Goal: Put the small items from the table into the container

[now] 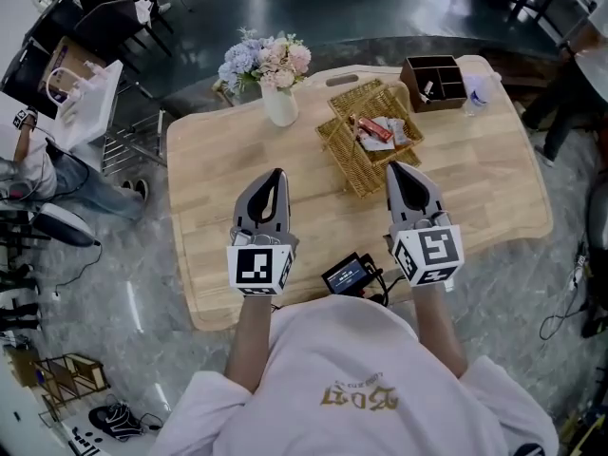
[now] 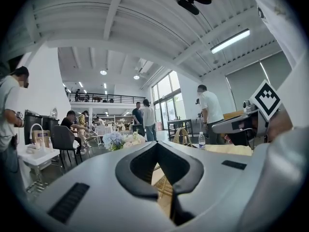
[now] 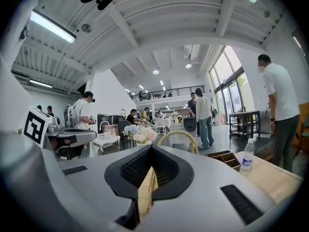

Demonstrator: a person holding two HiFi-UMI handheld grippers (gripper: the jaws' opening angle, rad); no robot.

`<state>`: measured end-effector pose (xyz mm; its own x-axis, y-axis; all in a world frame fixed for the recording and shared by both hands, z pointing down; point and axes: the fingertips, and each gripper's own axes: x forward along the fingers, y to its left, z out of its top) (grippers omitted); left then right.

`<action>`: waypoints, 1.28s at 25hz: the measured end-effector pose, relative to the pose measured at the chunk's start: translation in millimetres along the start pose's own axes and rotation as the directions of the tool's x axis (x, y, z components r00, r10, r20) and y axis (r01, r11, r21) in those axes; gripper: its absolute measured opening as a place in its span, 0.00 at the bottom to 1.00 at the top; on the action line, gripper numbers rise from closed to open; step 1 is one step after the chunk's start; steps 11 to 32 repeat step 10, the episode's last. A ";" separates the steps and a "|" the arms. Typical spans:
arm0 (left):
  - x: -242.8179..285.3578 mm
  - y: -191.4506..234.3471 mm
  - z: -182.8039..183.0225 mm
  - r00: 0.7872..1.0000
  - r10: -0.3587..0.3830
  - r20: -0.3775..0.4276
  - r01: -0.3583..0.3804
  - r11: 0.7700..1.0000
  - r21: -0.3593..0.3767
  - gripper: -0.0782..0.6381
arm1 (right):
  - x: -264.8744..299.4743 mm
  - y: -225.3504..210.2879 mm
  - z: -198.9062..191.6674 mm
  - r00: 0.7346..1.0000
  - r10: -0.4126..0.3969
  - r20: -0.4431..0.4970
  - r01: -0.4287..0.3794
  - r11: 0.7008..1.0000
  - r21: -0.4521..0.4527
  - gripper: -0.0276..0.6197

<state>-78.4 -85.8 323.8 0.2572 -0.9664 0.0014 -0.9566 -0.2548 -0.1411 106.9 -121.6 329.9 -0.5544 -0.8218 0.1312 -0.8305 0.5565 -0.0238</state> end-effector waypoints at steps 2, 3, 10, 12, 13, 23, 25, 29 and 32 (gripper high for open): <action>-1.9 -1.9 -0.7 1.000 -0.002 -0.005 0.002 1.000 0.001 0.11 | -1.2 0.5 0.2 1.000 0.005 0.000 -0.005 1.000 0.001 0.07; -2.6 -2.9 -1.0 1.000 -0.003 -0.006 0.003 1.000 0.001 0.11 | -1.7 0.6 0.2 1.000 0.007 0.000 -0.007 1.000 0.001 0.07; -3.4 -8.6 0.6 1.000 -0.007 -0.009 0.007 1.000 -0.005 0.11 | -3.9 0.5 0.0 1.000 0.027 -0.010 -0.027 1.000 0.008 0.07; -3.4 -8.6 0.6 1.000 -0.007 -0.009 0.007 1.000 -0.005 0.11 | -3.9 0.5 0.0 1.000 0.027 -0.010 -0.027 1.000 0.008 0.07; -3.4 -8.6 0.6 1.000 -0.007 -0.009 0.007 1.000 -0.005 0.11 | -3.9 0.5 0.0 1.000 0.027 -0.010 -0.027 1.000 0.008 0.07; -3.4 -8.6 0.6 1.000 -0.007 -0.009 0.007 1.000 -0.005 0.11 | -3.9 0.5 0.0 1.000 0.027 -0.010 -0.027 1.000 0.008 0.07; -3.4 -8.6 0.6 1.000 -0.007 -0.009 0.007 1.000 -0.005 0.11 | -3.9 0.5 0.0 1.000 0.027 -0.010 -0.027 1.000 0.008 0.07; -3.4 -8.6 0.6 1.000 -0.007 -0.009 0.007 1.000 -0.005 0.11 | -3.9 0.5 0.0 1.000 0.027 -0.010 -0.027 1.000 0.008 0.07; -3.4 -8.6 0.6 1.000 -0.007 -0.009 0.007 1.000 -0.005 0.11 | -3.9 0.5 0.0 1.000 0.027 -0.010 -0.027 1.000 0.008 0.07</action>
